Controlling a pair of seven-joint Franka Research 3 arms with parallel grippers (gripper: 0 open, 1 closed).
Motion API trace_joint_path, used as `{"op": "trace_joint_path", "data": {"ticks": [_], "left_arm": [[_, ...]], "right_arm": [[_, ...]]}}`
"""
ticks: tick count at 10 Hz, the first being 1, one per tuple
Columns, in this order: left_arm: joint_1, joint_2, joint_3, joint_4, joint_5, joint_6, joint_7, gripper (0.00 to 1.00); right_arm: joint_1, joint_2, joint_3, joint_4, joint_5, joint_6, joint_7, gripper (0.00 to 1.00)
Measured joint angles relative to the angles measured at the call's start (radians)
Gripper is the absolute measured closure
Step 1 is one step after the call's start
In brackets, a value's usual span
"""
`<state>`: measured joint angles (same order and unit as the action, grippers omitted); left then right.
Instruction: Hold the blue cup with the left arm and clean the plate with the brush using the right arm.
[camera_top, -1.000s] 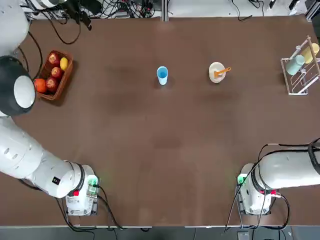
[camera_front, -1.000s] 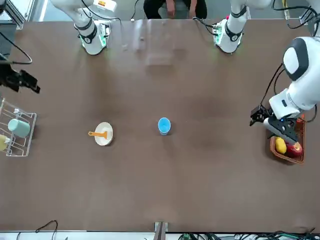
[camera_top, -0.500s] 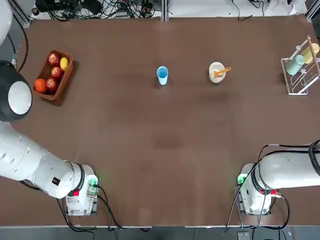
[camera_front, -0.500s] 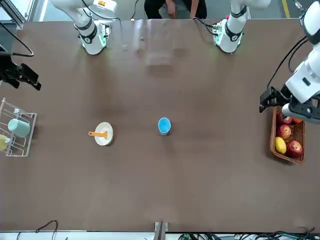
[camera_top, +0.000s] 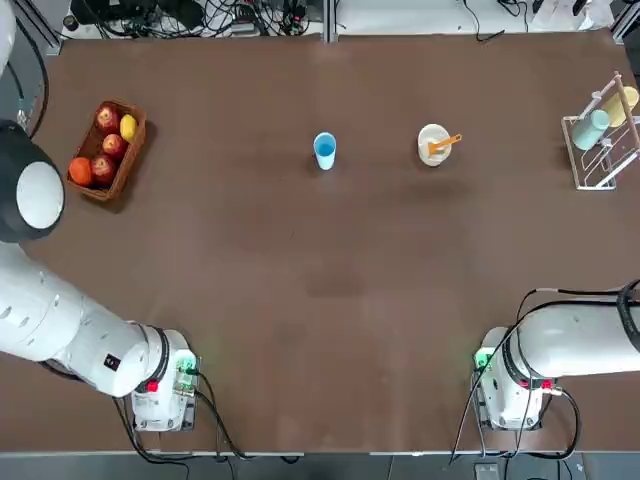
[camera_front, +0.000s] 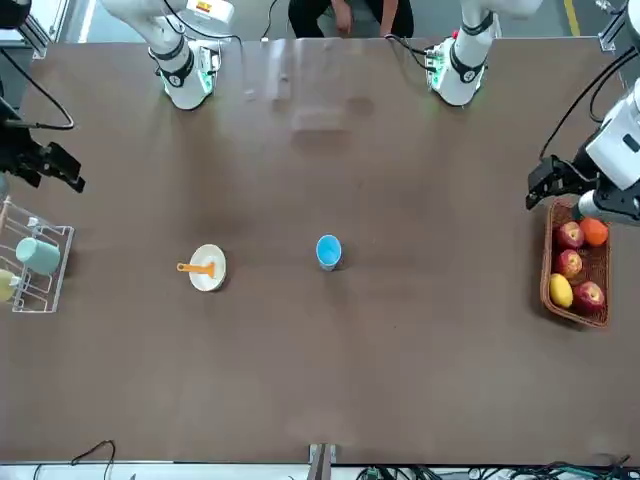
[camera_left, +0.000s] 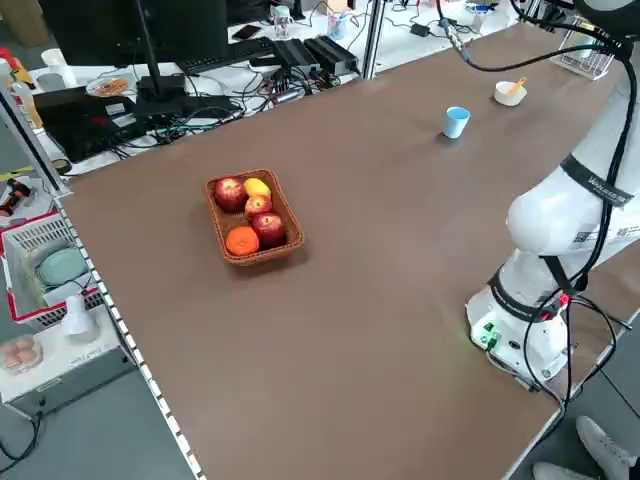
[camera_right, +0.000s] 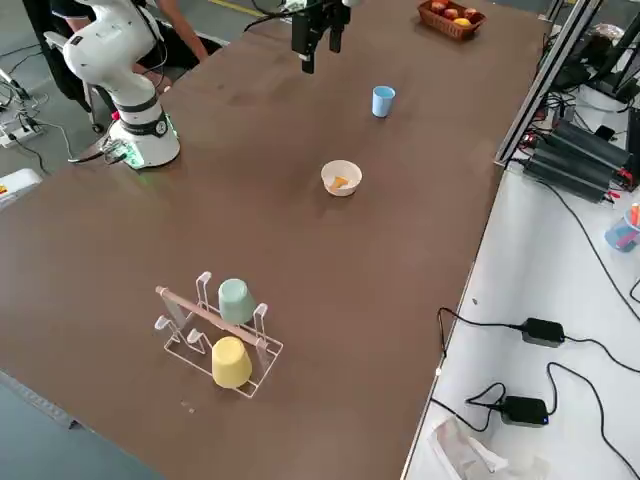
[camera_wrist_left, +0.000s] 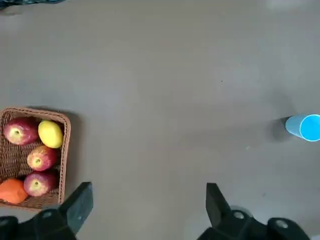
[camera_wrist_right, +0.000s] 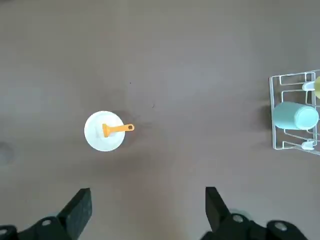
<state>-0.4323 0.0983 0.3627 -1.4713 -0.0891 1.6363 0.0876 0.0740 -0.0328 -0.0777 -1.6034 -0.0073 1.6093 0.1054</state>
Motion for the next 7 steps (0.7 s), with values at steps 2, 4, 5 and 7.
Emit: {"op": "trace_joint_path", "data": {"ticks": [2, 4, 5, 7], "left_arm": [[0.076, 0.002, -0.055, 0.003, 0.001, -0.002, -0.002, 0.00], [0.257, 0.008, -0.224, 0.003, 0.021, -0.002, -0.002, 0.00], [0.333, 0.010, -0.309, 0.003, 0.034, -0.002, -0.002, 0.00], [0.432, 0.010, -0.443, 0.005, 0.095, -0.002, -0.003, 0.00]], "right_arm": [[0.000, -0.001, 0.001, 0.000, 0.000, 0.003, 0.000, 0.00], [0.000, -0.001, 0.001, 0.000, -0.002, 0.003, 0.000, 0.00], [0.000, -0.001, 0.000, 0.000, -0.004, 0.003, 0.000, 0.00], [-0.002, -0.001, -0.001, -0.001, -0.006, 0.003, 0.000, 0.00]]}}
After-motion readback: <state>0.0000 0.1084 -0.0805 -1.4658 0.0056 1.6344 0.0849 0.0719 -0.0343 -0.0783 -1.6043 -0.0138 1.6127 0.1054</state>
